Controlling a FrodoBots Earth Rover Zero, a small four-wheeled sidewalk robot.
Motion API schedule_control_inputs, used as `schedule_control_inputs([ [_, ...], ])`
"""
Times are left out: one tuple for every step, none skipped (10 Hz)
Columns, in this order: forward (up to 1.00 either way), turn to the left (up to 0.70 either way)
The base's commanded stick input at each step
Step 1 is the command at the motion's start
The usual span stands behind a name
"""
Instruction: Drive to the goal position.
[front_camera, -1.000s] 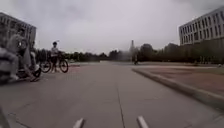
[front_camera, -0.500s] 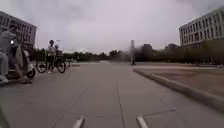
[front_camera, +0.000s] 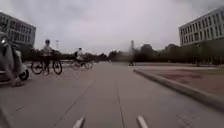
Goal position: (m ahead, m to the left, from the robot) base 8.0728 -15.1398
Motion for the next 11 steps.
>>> schedule_control_inputs([
  [0.7, 0.0],
  [0.7, 0.0],
  [0.7, 0.0],
  [0.7, 0.0],
  [0.7, 0.0],
  [0.7, 0.0],
  [0.7, 0.0],
  [0.7, 0.0],
  [0.7, 0.0],
  [0.7, 0.0],
  [0.7, 0.0],
])
